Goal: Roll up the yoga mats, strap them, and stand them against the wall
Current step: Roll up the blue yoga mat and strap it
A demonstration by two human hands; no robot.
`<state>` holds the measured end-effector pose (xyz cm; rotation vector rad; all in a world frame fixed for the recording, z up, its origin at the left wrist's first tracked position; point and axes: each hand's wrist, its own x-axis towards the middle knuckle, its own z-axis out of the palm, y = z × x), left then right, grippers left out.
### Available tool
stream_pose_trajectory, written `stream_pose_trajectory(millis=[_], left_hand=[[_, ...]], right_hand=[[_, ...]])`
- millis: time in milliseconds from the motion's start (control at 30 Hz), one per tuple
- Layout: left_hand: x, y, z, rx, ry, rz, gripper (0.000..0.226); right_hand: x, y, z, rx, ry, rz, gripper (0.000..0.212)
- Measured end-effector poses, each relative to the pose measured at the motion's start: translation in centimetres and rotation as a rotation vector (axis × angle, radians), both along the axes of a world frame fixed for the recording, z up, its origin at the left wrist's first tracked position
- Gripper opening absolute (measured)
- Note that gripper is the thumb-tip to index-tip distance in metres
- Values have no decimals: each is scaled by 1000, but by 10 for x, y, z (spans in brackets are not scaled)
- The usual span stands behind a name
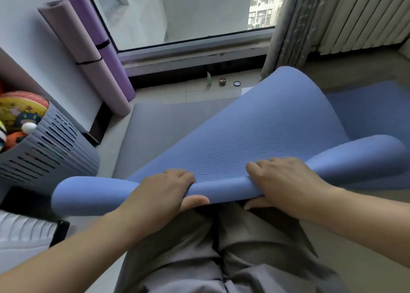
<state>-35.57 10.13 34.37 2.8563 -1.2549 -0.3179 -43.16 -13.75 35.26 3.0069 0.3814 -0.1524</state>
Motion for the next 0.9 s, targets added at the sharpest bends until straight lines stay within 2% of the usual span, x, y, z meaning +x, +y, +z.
stream_pose_trajectory(millis=[100,200,367,500,567,667,733,800,900], left_hand=[[-6,1,2,-31,-22,-3,86],[-4,0,10,58,33,12,71],[12,-8,18,165,251,75,82],[6,-9,2,73,284,69,80],[1,-1,-9,-49,244,108,81],[-13,13,-25,-217,136,116,62],[-21,14,-27,-264,95,112,57],[-26,10,-26,-191,73,123,58],[-26,8,-26,-141,79,150,42]], right_hand=[[5,3,8,40,115,-69,52],[6,11,13,23,203,-113,38],[-1,11,10,104,268,-197,19],[-10,9,-12,332,399,-270,22],[-13,2,-20,452,375,-250,39],[-21,-3,-32,644,277,-243,59],[-29,-2,-44,690,170,-230,53],[-35,-1,-51,714,82,-239,48],[-39,2,-56,671,18,-259,45]])
